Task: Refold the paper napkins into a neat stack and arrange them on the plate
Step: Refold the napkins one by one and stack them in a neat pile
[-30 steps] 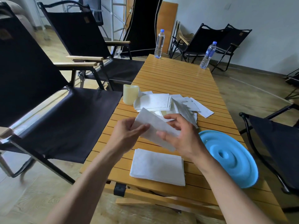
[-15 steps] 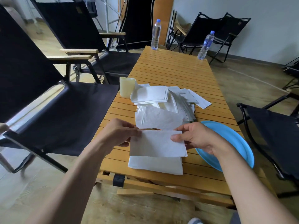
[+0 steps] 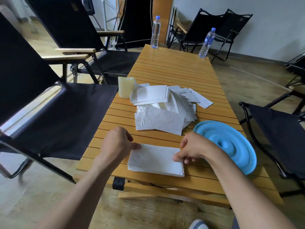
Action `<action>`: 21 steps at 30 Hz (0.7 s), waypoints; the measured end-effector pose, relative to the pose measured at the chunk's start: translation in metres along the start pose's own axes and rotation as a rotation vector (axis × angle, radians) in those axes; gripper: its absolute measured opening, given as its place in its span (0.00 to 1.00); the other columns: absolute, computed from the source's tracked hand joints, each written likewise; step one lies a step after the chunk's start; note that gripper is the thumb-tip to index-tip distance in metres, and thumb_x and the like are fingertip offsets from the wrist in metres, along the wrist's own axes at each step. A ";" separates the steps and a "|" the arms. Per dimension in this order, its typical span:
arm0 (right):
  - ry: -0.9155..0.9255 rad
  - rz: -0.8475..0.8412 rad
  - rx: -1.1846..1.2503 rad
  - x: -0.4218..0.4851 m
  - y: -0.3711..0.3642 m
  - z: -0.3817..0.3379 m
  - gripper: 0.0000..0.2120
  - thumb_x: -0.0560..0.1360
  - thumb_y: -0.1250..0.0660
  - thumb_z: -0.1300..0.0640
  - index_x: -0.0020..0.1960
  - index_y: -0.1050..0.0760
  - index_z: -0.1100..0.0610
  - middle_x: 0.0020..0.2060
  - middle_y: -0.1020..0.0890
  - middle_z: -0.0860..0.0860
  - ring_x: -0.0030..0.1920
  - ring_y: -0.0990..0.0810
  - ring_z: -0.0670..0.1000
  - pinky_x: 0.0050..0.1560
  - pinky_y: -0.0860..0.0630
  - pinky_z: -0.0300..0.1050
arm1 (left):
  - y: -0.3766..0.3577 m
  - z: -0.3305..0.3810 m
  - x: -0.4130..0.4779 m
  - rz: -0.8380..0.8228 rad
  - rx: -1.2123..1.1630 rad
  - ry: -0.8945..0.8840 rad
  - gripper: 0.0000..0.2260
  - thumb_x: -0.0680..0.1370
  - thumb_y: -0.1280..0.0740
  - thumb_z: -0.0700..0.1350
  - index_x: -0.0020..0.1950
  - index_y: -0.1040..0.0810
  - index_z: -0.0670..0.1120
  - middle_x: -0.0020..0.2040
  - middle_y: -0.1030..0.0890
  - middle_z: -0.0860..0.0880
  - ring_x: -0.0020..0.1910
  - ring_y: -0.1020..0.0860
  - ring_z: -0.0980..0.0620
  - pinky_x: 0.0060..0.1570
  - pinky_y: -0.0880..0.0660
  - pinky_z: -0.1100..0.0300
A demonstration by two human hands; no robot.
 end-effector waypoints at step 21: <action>0.473 0.673 0.186 0.029 0.033 -0.022 0.04 0.73 0.25 0.54 0.42 0.19 0.48 0.41 0.16 0.42 0.45 0.18 0.42 0.40 0.29 0.33 | 0.014 0.014 0.007 0.235 -0.157 -0.132 0.27 0.73 0.25 0.56 0.69 0.27 0.51 0.60 0.19 0.50 0.50 0.19 0.51 0.47 0.19 0.50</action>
Point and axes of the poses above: each hand's wrist, its own x-axis towards the middle knuckle, its own y-axis out of the back of the hand, z = x × y, the point moved 2 cm from there along x, towards the middle knuckle
